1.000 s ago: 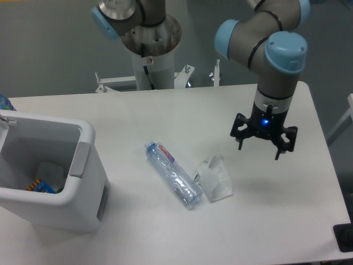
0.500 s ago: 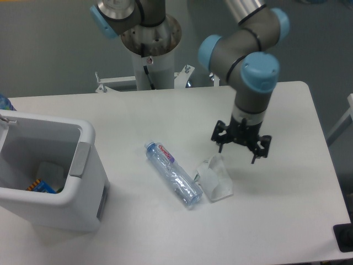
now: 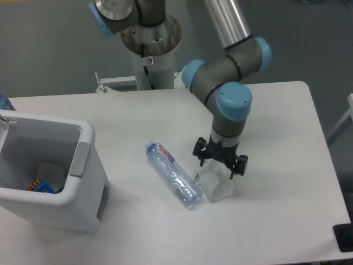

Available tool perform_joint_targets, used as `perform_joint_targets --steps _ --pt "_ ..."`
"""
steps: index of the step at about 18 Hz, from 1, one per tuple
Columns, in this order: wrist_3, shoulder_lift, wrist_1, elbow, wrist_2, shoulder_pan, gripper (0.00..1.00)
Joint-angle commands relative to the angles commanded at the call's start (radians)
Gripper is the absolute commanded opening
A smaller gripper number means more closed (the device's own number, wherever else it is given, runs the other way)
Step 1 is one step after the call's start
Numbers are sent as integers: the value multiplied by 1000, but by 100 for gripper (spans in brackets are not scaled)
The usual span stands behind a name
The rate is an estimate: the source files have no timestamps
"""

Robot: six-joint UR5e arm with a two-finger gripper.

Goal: Place the trash in the trash can
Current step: 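Close the gripper on the clear plastic wrapper and lift it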

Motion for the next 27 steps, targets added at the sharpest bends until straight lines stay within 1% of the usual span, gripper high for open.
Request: perform_joint_targets --steps 1,2,3,4,5,12,14,17,19,22,24,27 --pt "-3 -3 -2 0 0 -2 70" --pt "-5 -3 -3 -2 2 -3 51" --pt "-5 -3 -5 -2 2 -3 26" --pt "-5 -2 -5 -2 2 -3 6" --pt "-5 2 -5 -2 2 -3 0" --pt "1 14 -11 15 -2 6 0" --pt "4 31 -11 20 -5 20 0" --pt "8 61 -24 44 -11 51 0" --pt "6 66 -25 64 -18 60 0" --pt "-20 69 -38 104 -78 67 0" --pt "-61 74 -54 132 -109 81 0" --pt "-135 89 -69 159 -199 83 0"
